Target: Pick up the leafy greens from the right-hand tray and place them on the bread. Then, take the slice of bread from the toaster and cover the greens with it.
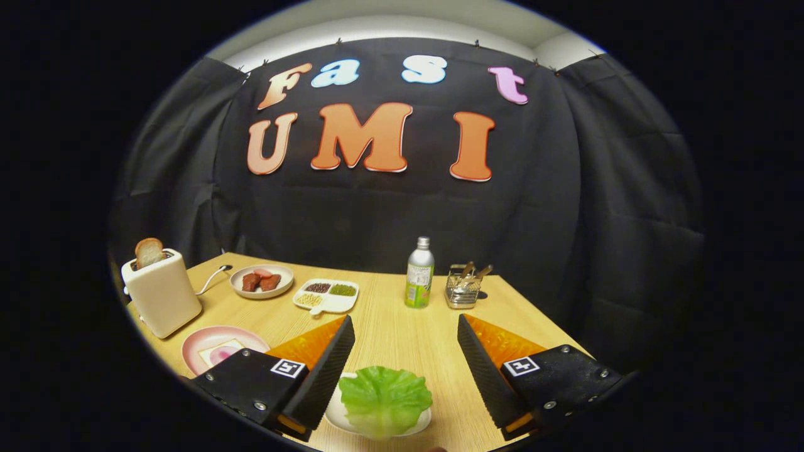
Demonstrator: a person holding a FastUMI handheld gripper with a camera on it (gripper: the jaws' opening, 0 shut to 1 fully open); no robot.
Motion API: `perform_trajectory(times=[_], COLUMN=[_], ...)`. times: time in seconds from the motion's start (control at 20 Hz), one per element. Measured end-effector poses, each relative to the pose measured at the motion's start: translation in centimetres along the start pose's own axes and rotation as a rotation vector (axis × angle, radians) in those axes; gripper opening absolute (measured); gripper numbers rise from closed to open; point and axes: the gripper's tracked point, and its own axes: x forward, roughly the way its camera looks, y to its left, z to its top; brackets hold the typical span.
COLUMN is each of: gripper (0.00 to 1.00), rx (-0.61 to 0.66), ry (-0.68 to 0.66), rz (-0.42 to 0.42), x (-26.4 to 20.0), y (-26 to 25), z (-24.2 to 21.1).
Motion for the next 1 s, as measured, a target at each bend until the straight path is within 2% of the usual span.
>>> perform_trajectory(times=[0.25, 0.35, 0.45, 0.7, 1.0], gripper=[0.99, 0.99, 0.98, 0.97, 0.96], rx=[-0.005, 0.043, 0.087, 0.001, -0.009], ry=[0.212, 0.339, 0.411, 0.504, 0.615], rz=[0.049, 0.115, 0.149, 0.153, 0.19], x=[0.1, -0.3, -0.2, 0.0, 1.0], y=[0.2, 1.6, 2.5, 2.4, 3.6], z=[-3.7, -6.2, -7.2, -9.7, -12.0])
